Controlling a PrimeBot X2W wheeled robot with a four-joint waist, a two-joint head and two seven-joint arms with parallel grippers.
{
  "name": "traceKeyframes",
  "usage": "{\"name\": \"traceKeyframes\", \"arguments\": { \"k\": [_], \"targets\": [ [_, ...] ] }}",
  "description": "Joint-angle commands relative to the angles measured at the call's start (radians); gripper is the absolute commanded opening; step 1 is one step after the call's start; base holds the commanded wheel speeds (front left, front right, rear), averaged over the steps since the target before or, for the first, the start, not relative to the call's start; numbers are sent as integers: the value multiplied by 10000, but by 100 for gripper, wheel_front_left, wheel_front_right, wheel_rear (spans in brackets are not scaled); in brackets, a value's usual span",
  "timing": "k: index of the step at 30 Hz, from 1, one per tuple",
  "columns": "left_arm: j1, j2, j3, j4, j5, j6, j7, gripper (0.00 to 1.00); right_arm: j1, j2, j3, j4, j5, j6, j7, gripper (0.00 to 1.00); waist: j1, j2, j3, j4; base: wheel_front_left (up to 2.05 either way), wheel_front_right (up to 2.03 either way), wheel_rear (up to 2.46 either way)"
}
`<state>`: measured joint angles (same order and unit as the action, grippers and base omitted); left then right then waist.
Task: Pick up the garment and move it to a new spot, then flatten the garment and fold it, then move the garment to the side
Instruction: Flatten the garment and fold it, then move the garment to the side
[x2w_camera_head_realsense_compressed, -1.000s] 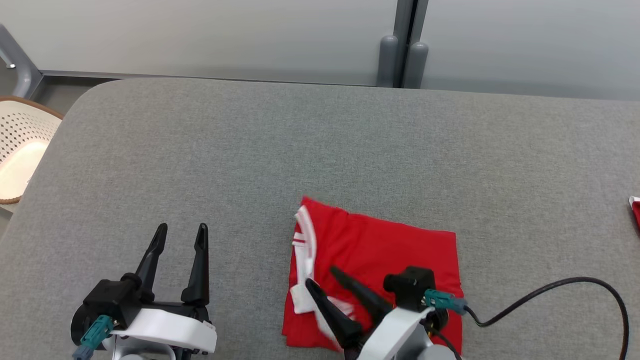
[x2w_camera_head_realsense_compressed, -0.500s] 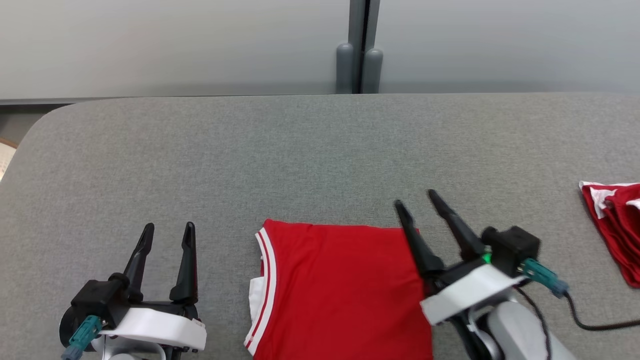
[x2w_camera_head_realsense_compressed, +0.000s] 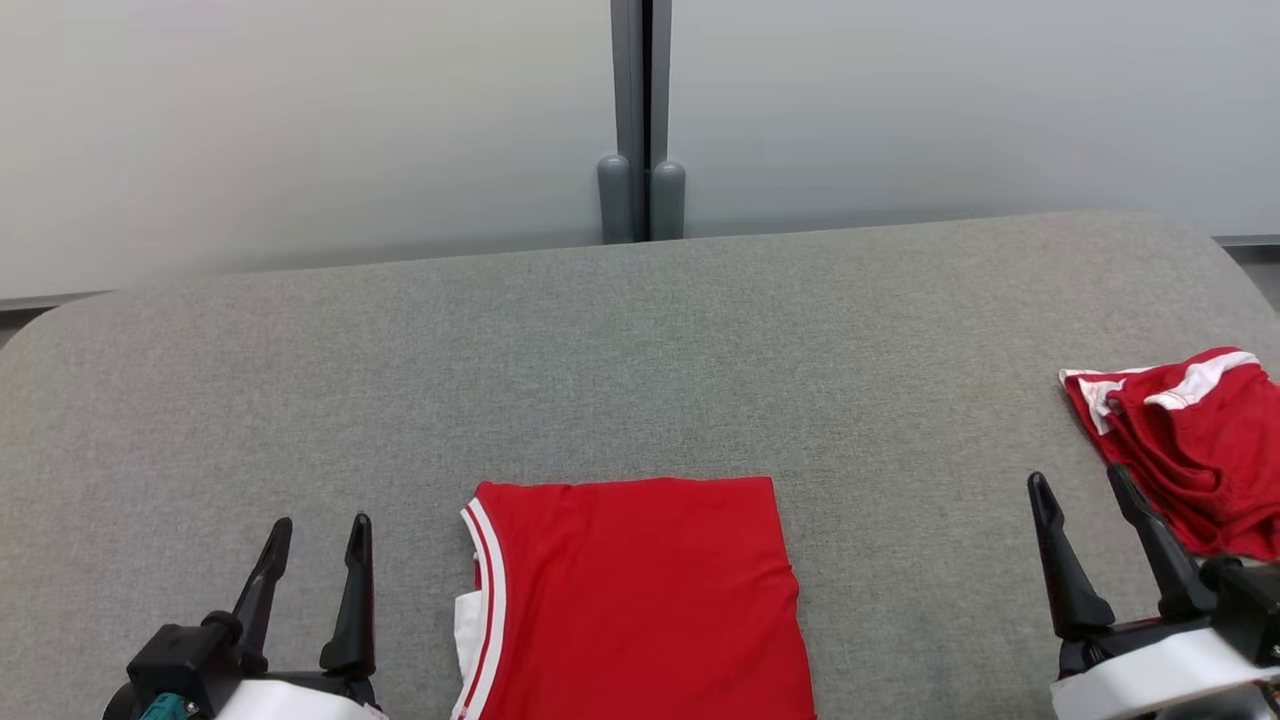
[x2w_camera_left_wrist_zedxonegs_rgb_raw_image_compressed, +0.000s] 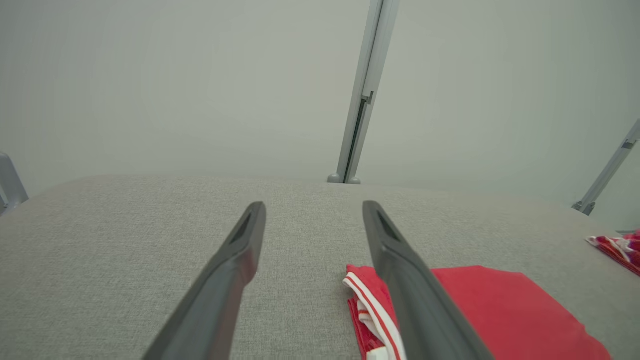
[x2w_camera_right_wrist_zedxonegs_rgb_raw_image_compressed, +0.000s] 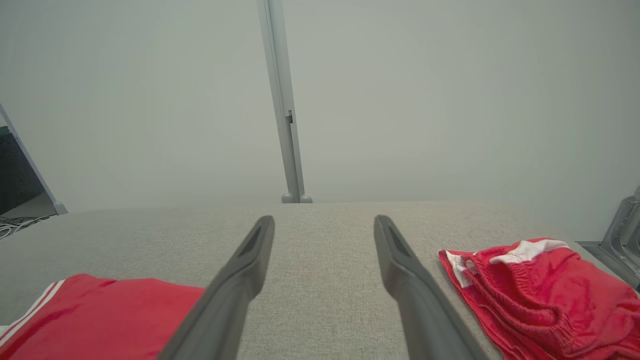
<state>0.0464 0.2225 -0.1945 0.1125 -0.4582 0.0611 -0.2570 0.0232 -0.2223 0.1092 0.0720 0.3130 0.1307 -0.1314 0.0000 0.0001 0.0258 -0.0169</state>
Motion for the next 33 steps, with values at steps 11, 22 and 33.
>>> {"name": "traceKeyframes", "arguments": {
  "k": [11, 22, 33],
  "targets": [
    [901, 384, 137, 19, 196, 476, 142, 100, 1453, 198, -476, -1737, -144, -1, 1026, 100, 0, -1, -794, -72, 0, 0, 0],
    [1521, 564, 66, -301, 316, 746, 221, 100, 2168, 294, -747, -2227, -116, -1, 1458, 100, 0, -1, -1308, 99, 0, 0, 0],
    [1559, 571, -34, -417, 213, 744, 260, 100, 2210, 247, -850, -2295, -85, -1, 1571, 100, 0, -1, -1371, 125, 0, 0, 0]
  ]
}}
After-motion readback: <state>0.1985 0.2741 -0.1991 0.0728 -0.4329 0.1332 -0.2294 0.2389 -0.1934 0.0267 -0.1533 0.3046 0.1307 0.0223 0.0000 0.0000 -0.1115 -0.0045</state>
